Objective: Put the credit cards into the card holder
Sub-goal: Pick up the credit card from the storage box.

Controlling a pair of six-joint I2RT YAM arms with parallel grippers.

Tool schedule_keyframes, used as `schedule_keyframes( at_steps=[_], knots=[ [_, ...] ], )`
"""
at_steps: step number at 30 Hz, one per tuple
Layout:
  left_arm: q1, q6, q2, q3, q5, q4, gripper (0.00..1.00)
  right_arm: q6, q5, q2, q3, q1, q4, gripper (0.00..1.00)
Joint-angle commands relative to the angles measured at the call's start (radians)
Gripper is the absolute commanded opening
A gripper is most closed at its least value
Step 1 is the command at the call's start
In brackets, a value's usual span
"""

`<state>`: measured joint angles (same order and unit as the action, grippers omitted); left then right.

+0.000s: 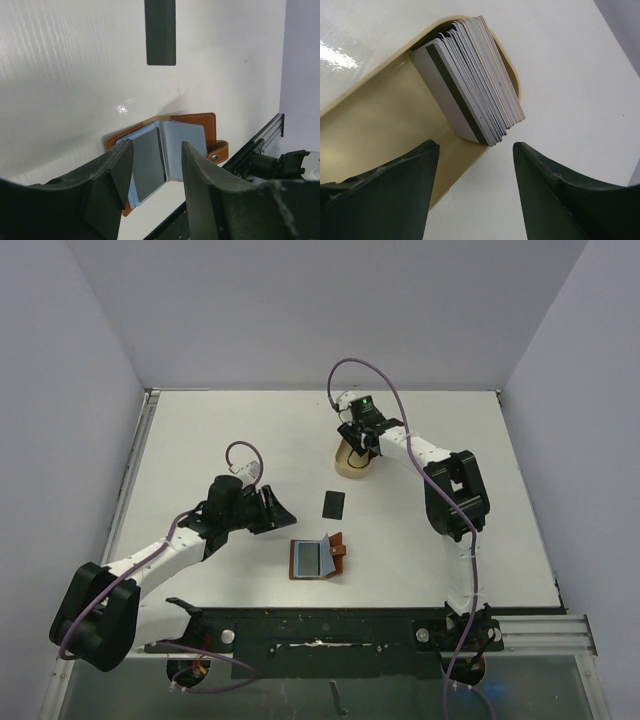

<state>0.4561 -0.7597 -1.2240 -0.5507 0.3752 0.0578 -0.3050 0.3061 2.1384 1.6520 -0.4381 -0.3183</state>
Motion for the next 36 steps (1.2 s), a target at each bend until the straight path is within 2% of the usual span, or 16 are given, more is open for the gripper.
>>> schedule_keyframes(
  at_steps=[1,21,32,36],
  knots=[
    [-0.007,-0.049,0.034,0.037,0.038,0.093,0.42,-0.1,0.083,0.007,0.081,0.002,0.025,0.61],
    [-0.008,-0.046,0.034,0.069,0.034,0.1,0.42,-0.144,0.1,0.077,0.141,0.013,0.036,0.55],
    [-0.008,-0.044,0.041,0.066,0.033,0.094,0.42,-0.168,0.127,0.068,0.142,0.016,0.056,0.35],
    [-0.008,-0.051,0.041,0.076,0.034,0.104,0.42,-0.167,0.126,0.057,0.143,0.014,0.054,0.34]
  ],
)
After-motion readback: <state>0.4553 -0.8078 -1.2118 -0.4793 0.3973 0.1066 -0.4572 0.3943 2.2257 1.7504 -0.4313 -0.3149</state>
